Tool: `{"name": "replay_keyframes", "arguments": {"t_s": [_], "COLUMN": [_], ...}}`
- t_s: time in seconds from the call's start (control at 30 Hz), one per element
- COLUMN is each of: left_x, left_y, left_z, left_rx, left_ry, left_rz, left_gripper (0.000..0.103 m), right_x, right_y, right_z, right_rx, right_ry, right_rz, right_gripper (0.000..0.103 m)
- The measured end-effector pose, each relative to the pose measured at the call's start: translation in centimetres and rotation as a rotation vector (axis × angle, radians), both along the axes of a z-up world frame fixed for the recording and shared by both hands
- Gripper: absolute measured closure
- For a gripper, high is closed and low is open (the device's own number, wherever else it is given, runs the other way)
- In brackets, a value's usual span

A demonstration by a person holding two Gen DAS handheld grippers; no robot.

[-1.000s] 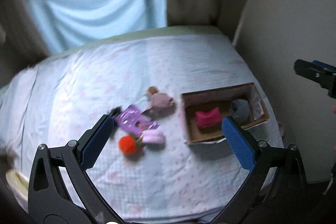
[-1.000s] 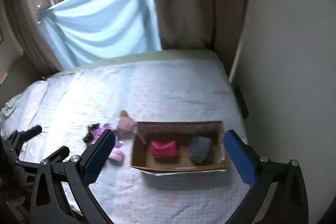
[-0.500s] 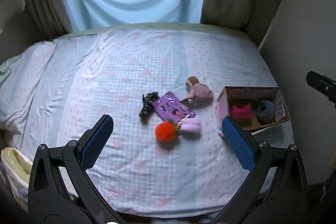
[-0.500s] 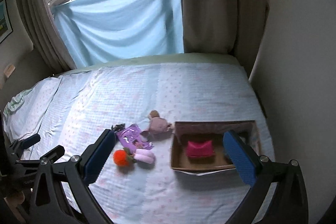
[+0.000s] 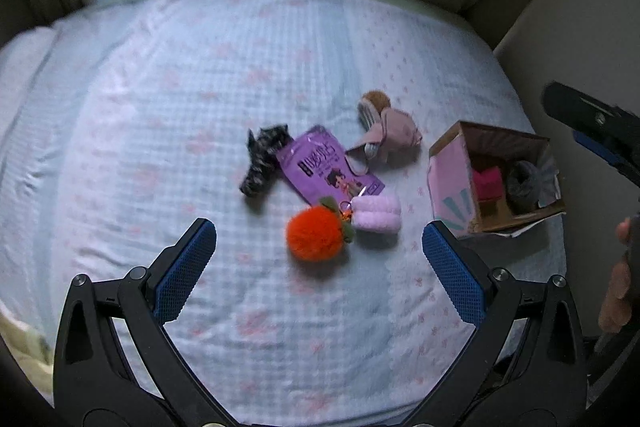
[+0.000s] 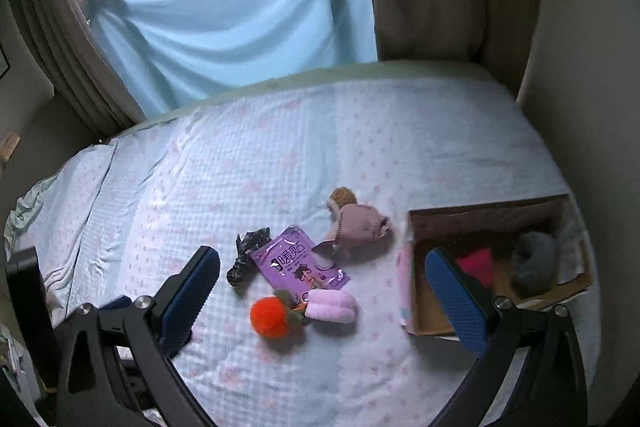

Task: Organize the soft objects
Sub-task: 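Grasp the orange fluffy ball with the left tool while the right tool grasps the pink mask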

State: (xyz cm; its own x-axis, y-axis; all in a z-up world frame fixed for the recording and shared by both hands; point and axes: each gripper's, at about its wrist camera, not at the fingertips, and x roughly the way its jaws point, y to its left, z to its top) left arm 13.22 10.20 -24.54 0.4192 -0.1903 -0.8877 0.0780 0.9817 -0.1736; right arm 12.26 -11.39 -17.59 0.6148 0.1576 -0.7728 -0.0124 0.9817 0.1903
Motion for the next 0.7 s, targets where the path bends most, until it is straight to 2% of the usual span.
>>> {"name": "replay_keyframes", "arguments": {"t_s": [0.17, 0.3, 0.47, 0.67, 0.7], "left_x": [2.3, 3.7, 4.8, 5.1, 5.1], "left_y": [-0.2, -0.4, -0.4, -0.8, -0.9], "left_z": [-6.4, -11.1, -16.4, -19.5, -19.9], "left_rx": [-0.057, -0.084, -0.128, -0.152, -0.15], "left_ry": [0.061, 0.106, 0.159, 0.163, 0.165], "left_rz": [0.016, 0.051, 0.129, 0.194, 0.203], "left_gripper": [0.001, 0.006, 0.011, 0.015, 0.02], "right_x": [3.4, 6.2, 9.7, 12.3, 12.6], "right_y": [1.2, 1.8, 2.5, 3.3, 3.2], "right_z": [-5.6, -10.3, -16.0, -21.5, -22.2], "right_rx": [0.022, 0.025, 0.035, 0.014, 0.017], "right_ry": [0.045, 0.078, 0.127, 0.173, 0.176], "right_rz": [-0.001, 0.01, 0.021, -0.001, -0.012], "right_gripper": [0.001, 0.001, 0.009, 0.019, 0.022]}}
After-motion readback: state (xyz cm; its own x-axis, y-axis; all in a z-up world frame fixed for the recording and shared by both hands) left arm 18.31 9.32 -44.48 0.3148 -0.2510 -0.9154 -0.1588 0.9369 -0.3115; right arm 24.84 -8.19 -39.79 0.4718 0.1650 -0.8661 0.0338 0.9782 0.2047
